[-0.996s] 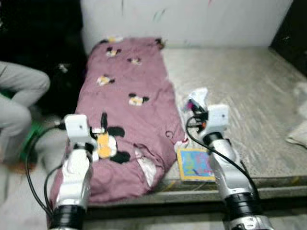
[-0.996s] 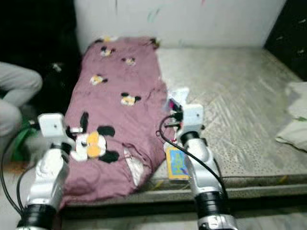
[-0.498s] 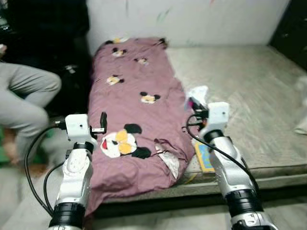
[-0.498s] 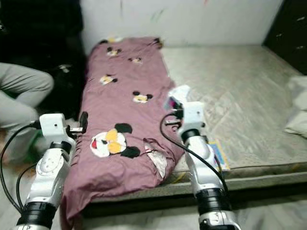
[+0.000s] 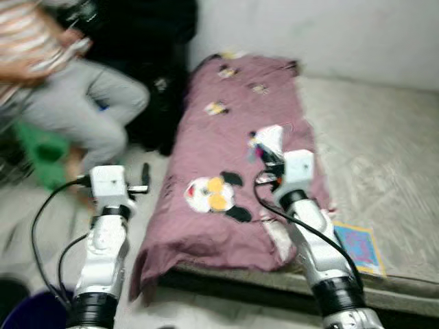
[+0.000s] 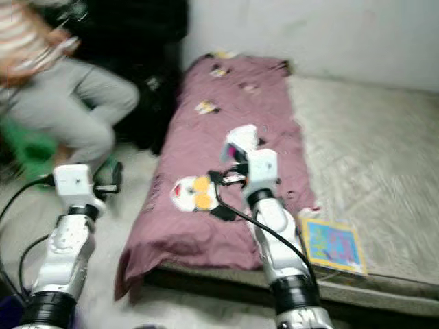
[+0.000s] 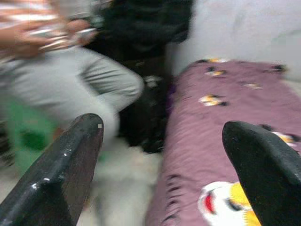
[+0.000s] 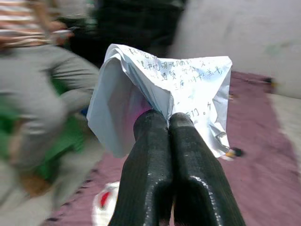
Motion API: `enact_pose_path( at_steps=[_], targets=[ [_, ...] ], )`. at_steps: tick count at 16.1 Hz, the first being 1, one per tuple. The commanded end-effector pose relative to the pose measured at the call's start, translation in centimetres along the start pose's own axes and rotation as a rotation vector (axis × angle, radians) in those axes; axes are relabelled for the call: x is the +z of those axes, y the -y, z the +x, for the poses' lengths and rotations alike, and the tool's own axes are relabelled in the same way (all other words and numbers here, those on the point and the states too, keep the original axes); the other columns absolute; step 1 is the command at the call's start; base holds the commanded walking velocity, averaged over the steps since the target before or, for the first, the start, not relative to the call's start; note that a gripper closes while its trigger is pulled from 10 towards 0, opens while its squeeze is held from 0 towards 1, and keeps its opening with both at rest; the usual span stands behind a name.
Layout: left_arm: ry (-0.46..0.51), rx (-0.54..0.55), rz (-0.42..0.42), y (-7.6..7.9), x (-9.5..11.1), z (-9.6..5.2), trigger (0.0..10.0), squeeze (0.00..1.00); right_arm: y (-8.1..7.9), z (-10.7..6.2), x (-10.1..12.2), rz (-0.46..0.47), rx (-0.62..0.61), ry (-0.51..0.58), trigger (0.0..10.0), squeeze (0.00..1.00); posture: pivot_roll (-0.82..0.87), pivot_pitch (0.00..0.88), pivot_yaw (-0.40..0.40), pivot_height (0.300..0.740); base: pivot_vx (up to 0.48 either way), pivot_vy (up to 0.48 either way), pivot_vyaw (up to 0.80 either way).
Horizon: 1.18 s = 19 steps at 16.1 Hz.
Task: Clean up the room
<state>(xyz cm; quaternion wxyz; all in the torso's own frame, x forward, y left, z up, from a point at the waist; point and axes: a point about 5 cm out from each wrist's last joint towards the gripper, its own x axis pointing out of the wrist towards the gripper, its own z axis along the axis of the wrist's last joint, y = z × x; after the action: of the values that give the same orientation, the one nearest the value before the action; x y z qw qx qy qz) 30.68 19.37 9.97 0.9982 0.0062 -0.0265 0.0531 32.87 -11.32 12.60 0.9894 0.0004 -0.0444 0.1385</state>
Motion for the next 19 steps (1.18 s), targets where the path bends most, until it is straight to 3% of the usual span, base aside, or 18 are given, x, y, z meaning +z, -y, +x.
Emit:
enact_pose_path(
  at_steps=[1, 4, 11, 14, 19],
  targets=[
    [0.020, -0.021, -0.013, 0.5, 0.5, 0.2, 10.0, 0.00, 0.6, 0.0, 0.3, -0.010, -0.010, 0.013, 10.0, 0.00, -0.07, 0.000, -0.024, 0.740, 0.000, 0.000, 0.80],
    [0.024, -0.026, -0.041, 0.7, 0.7, 0.5, 10.0, 0.00, 0.7, -0.1, -0.1, -0.009, -0.012, 0.001, 10.0, 0.00, -0.07, 0.000, -0.036, 0.740, 0.000, 0.000, 0.80],
    [0.025, -0.041, -0.020, 0.4, 0.5, -0.1, 10.0, 0.00, 0.7, -0.1, 0.3, -0.014, -0.006, 0.016, 10.0, 0.00, -0.07, 0.000, -0.031, 0.740, 0.000, 0.000, 0.80],
    [0.054, -0.095, -0.012, 1.2, 1.2, -0.7, 10.0, 0.00, 0.8, -0.4, -0.1, -0.015, -0.006, 0.007, 10.0, 0.00, -0.07, 0.000, -0.029, 0.740, 0.000, 0.000, 0.80],
    [0.045, -0.092, -0.034, 1.5, 1.0, -0.6, 10.0, 0.00, 0.6, -0.4, -0.2, -0.015, 0.011, 0.002, 10.0, 0.00, -0.07, 0.000, -0.032, 0.740, 0.000, 0.000, 0.80]
  ],
)
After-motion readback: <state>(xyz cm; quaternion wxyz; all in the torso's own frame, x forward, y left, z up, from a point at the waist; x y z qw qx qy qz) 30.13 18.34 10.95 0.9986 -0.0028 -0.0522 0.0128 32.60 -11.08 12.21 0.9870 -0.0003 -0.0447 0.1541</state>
